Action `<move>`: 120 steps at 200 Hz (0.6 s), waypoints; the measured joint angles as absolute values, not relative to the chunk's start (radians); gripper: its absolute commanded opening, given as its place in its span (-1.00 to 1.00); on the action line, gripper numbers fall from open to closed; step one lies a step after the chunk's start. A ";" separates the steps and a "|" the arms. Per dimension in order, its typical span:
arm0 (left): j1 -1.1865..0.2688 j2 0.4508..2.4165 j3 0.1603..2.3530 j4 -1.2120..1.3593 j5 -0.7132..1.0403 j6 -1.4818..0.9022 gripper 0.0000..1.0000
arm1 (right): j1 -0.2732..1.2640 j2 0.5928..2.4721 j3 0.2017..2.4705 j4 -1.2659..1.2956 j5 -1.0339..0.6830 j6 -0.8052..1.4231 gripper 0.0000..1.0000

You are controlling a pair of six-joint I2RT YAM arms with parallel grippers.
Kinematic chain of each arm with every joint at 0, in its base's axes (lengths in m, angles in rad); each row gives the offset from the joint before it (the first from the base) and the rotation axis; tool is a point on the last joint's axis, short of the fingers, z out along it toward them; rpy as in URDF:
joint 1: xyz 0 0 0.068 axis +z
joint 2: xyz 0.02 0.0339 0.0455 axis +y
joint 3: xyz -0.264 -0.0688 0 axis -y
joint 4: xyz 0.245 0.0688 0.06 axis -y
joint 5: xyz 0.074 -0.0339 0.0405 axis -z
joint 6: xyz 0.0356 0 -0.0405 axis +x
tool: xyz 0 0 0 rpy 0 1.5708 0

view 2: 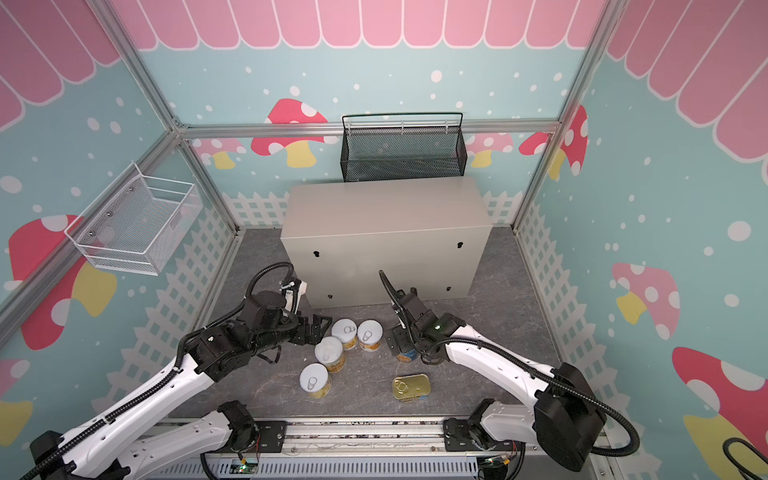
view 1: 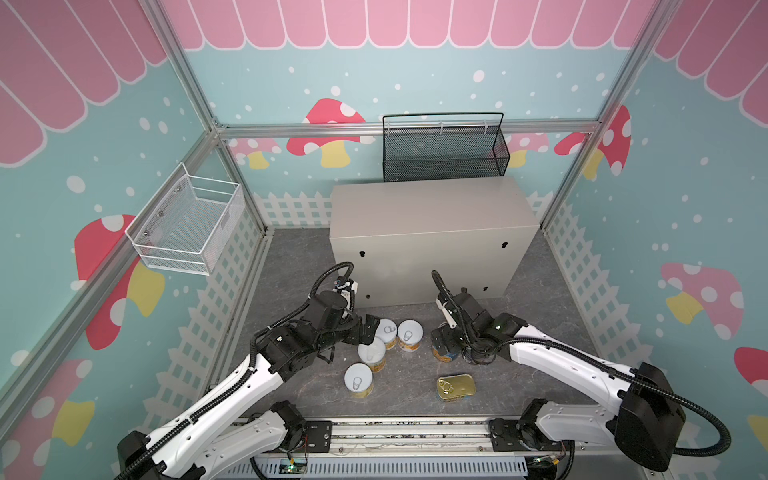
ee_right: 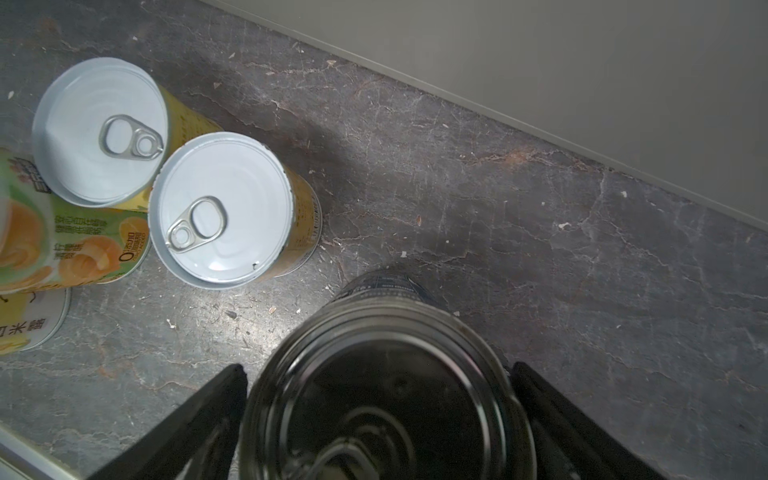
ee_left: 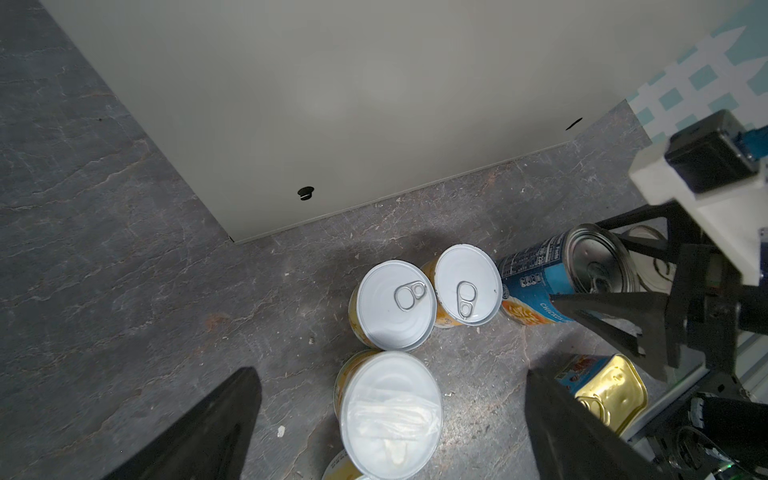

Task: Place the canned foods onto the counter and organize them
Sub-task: 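Grasp the silver can with right gripper while left approaches blue can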

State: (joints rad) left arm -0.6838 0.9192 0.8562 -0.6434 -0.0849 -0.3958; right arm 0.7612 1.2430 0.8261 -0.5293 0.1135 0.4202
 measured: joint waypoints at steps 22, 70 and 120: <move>-0.684 0.923 0.856 -0.636 -0.087 -0.394 0.99 | 0.762 1.234 0.820 -0.531 0.112 0.422 0.97; -0.684 0.937 0.856 -0.616 -0.086 -0.393 0.99 | 0.769 1.189 0.811 -0.564 0.118 0.424 0.92; -0.684 0.937 0.855 -0.607 -0.086 -0.393 0.99 | 0.780 1.184 0.811 -0.583 0.120 0.411 0.90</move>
